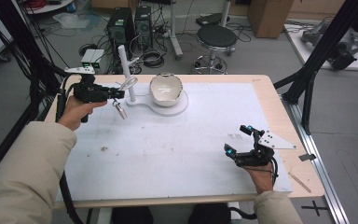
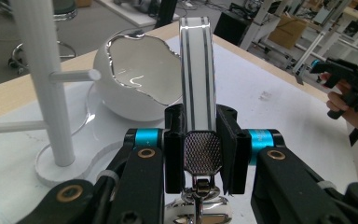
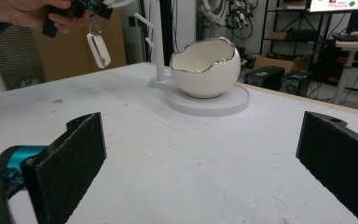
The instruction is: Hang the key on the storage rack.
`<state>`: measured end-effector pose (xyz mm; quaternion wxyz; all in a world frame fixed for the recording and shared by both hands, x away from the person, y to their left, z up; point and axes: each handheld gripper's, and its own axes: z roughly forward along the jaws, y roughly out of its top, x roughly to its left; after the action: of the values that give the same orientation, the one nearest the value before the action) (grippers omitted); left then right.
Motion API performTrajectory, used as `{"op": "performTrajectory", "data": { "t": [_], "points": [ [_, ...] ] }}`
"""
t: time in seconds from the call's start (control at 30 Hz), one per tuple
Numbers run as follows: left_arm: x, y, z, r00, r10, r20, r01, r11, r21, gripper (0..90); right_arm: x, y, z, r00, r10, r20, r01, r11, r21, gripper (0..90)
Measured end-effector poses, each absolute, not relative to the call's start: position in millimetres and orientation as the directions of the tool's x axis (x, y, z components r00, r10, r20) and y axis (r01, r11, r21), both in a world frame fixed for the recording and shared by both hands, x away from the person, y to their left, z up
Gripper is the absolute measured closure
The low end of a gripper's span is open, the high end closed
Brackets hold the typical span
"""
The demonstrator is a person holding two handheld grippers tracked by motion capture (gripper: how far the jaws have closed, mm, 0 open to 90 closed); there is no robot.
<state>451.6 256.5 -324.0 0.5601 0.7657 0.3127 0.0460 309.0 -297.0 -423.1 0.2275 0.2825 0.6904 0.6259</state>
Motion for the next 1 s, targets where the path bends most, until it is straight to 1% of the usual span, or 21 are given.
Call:
{"op": "performTrajectory", "data": {
  "t": [0.27, 0.6, 0.77, 0.87, 1.0],
  "points": [
    [460, 269, -332, 0.763, 0.561, -0.321, 0.469, -0.138, 0.872, 74.2, 308, -298, -437, -0.727, 0.685, 0.038, 0.111, 0.063, 0.992, 0.5],
    [469, 278, -342, 0.732, 0.590, -0.341, 0.502, -0.128, 0.855, 74.2, 308, -298, -445, -0.718, 0.694, 0.040, 0.116, 0.062, 0.991, 0.5],
    [473, 282, -348, 0.711, 0.600, -0.366, 0.524, -0.106, 0.845, 74.2, 307, -298, -448, -0.713, 0.700, 0.046, 0.127, 0.065, 0.990, 0.5],
    [476, 284, -352, 0.707, 0.606, -0.364, 0.528, -0.109, 0.842, 74.2, 307, -299, -449, -0.708, 0.705, 0.035, 0.113, 0.065, 0.992, 0.5],
    [479, 283, -355, 0.703, 0.608, -0.369, 0.529, -0.100, 0.842, 74.2, 307, -299, -449, -0.704, 0.709, 0.040, 0.119, 0.062, 0.991, 0.5]
  ]
}}
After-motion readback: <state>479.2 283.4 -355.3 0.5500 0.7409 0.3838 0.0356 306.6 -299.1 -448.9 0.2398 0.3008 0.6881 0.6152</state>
